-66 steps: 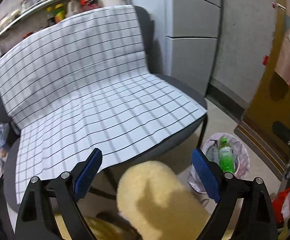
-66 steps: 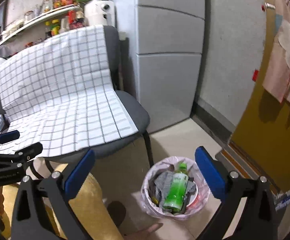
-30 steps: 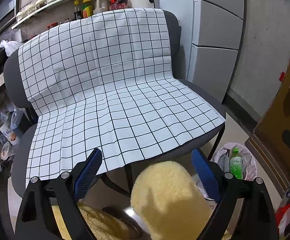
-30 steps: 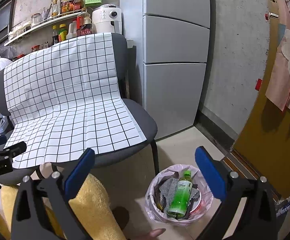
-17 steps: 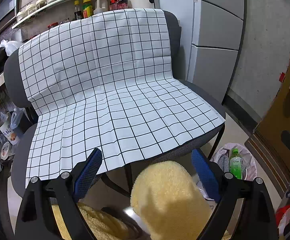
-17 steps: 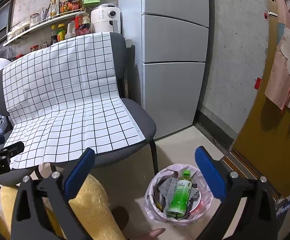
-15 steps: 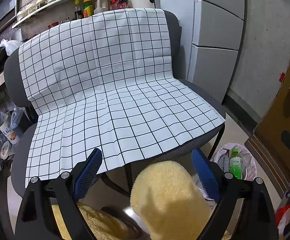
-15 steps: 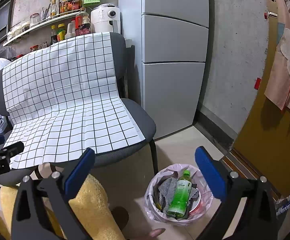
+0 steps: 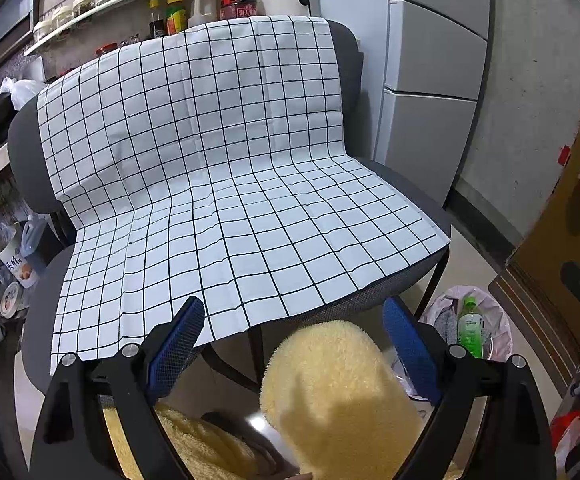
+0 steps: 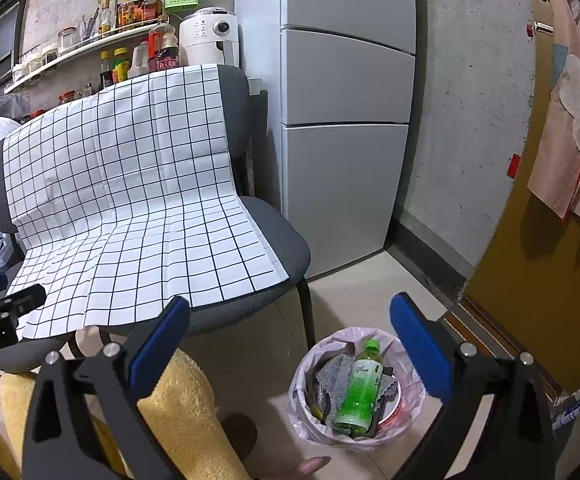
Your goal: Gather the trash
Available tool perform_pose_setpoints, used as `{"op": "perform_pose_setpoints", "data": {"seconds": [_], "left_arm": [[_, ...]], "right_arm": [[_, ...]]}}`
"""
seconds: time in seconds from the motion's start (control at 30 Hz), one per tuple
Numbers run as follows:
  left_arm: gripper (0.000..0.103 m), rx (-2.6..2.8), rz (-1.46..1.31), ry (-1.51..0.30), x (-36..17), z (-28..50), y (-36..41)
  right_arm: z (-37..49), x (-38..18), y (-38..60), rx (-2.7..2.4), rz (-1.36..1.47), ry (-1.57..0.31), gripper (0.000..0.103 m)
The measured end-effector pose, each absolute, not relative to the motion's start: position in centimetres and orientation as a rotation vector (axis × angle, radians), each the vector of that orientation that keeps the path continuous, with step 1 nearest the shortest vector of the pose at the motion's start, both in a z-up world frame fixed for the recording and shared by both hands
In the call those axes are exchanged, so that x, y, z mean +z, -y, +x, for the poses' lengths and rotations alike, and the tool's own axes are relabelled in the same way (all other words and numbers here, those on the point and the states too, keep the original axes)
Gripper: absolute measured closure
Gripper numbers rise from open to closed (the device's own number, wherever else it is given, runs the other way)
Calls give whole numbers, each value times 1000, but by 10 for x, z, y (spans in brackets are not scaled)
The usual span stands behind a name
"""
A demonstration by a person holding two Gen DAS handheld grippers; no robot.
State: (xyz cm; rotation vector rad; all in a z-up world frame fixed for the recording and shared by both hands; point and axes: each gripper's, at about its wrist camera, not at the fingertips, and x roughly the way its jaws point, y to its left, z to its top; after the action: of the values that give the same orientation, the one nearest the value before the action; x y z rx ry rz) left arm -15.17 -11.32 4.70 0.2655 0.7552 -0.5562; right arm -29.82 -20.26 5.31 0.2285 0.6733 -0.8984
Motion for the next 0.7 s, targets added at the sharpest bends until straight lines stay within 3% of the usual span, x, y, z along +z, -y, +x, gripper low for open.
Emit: {"op": "perform_pose_setpoints", "data": {"seconds": [0.7], "left_arm": [[13,-536,280,-730,50,-156,117]], "right_arm": [[-299,53,205,-901,235,-676,5]]}}
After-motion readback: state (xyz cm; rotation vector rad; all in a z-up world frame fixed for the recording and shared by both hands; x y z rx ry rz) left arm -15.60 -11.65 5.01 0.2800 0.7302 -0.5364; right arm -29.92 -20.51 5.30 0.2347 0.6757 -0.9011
